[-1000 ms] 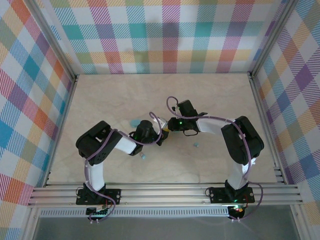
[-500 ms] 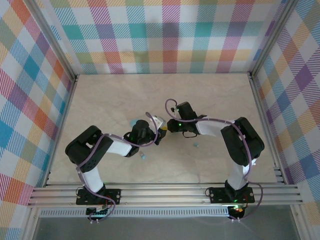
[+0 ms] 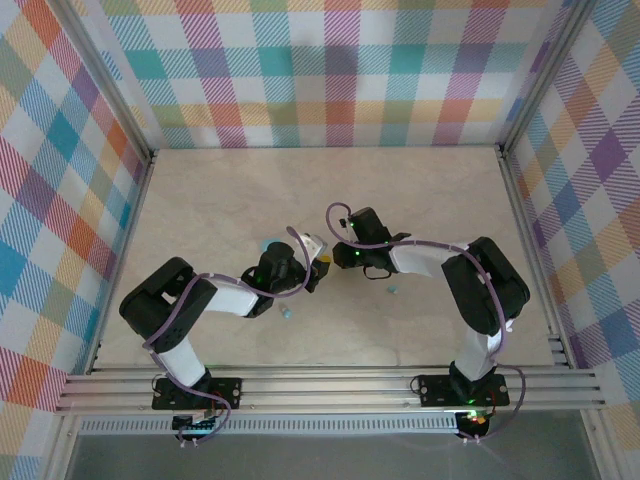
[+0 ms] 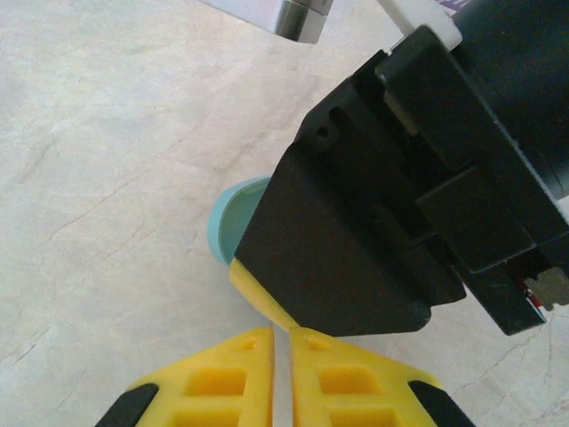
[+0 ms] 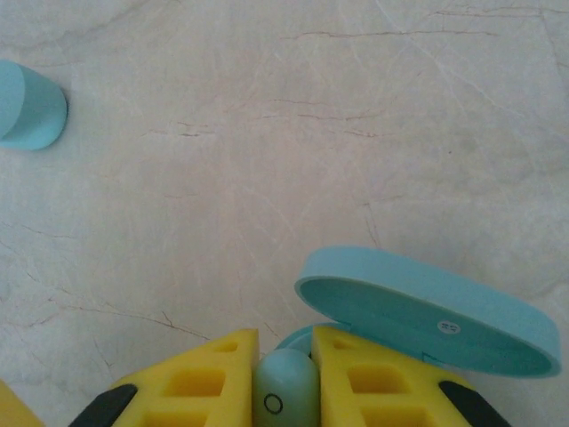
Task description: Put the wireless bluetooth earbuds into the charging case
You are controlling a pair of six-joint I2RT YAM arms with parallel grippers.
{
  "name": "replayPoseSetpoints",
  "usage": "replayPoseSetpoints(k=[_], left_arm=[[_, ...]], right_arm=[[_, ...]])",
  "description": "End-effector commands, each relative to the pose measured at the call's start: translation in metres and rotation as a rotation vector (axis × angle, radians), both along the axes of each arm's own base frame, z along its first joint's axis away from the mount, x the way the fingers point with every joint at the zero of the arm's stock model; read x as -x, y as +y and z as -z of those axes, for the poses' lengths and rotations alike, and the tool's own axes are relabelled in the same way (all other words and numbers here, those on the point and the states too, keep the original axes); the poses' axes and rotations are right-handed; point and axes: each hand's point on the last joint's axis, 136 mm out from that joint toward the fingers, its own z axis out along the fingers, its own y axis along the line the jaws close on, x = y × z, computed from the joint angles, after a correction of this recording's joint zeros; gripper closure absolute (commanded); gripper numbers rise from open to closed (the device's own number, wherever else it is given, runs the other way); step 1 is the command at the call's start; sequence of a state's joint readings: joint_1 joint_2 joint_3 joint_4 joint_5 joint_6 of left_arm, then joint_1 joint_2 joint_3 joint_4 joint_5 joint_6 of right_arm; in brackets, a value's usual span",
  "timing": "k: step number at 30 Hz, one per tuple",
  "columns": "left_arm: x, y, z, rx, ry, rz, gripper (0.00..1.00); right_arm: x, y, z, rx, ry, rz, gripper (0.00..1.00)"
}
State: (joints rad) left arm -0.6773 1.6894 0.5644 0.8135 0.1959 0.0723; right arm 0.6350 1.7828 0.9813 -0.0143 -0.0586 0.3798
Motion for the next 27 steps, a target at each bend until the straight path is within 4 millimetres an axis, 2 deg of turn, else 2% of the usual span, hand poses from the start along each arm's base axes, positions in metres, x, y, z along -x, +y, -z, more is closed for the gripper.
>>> replayPoseSetpoints(k=[1, 14, 22, 27], left_arm=[[0.001, 0.007, -0.009, 0.002, -0.025, -0.01, 0.88], [0.012, 0.016, -0.014, -0.001, -0.031, -0.01, 0.88], [0.014, 0.017, -0.015, -0.001, -0.031, -0.007, 0.88], [0.014, 0.017, -0.016, -0.001, -0.03, -0.004, 0.87]], right_arm=[[0.024, -0.014, 0.02, 0.084, 0.08, -0.003, 0.77], [0.025, -0.011, 0.007, 0.103, 0.058, 0.016, 0.71], [0.016, -0.007, -0.02, 0.089, 0.015, 0.019, 0.7], [0.015, -0.008, -0.02, 0.103, 0.017, 0.016, 0.7]])
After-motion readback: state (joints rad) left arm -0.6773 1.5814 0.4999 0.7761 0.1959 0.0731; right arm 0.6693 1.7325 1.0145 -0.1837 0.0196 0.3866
